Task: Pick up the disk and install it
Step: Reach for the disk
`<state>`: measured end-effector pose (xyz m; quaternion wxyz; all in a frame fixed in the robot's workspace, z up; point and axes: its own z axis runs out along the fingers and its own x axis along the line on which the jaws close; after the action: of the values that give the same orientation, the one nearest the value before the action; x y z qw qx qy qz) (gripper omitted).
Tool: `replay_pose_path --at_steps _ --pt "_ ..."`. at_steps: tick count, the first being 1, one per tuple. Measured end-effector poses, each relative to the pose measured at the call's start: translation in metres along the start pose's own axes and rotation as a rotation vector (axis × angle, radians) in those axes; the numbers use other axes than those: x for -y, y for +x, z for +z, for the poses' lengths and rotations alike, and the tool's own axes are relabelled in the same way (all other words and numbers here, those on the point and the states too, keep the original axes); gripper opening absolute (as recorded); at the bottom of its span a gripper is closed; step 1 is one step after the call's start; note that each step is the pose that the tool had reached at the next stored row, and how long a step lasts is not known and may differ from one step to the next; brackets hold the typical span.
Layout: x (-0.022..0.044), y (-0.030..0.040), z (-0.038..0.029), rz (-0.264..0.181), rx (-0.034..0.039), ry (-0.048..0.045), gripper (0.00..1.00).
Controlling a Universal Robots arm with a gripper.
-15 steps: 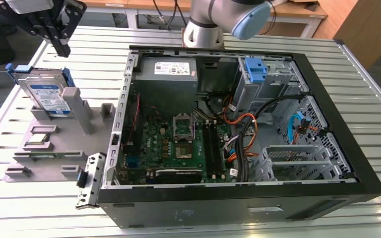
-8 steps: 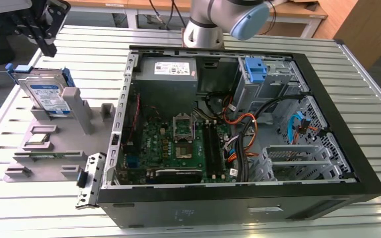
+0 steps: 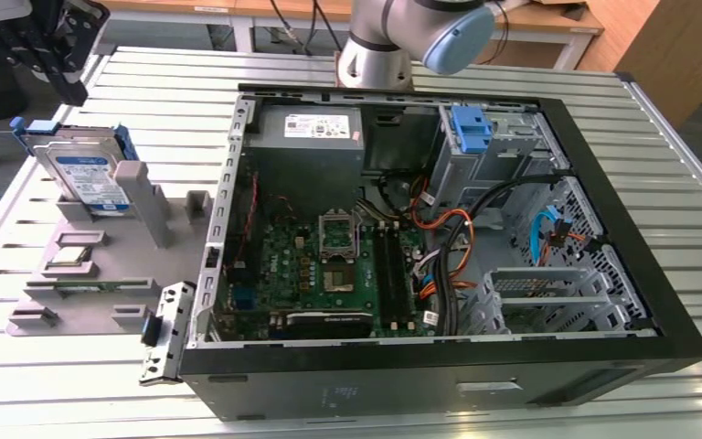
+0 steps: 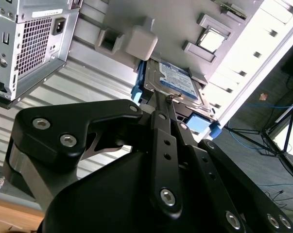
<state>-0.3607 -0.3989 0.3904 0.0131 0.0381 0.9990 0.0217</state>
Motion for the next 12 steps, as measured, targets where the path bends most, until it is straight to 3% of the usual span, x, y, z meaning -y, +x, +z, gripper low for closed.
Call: replay_pose_path --at_steps 8,12 --pt "0.0009 0.0096 0.0046 0.003 0.0 0.0 0.1" --pt "0.001 0.0101 0.0047 0.003 0.0 0.0001 0.1"
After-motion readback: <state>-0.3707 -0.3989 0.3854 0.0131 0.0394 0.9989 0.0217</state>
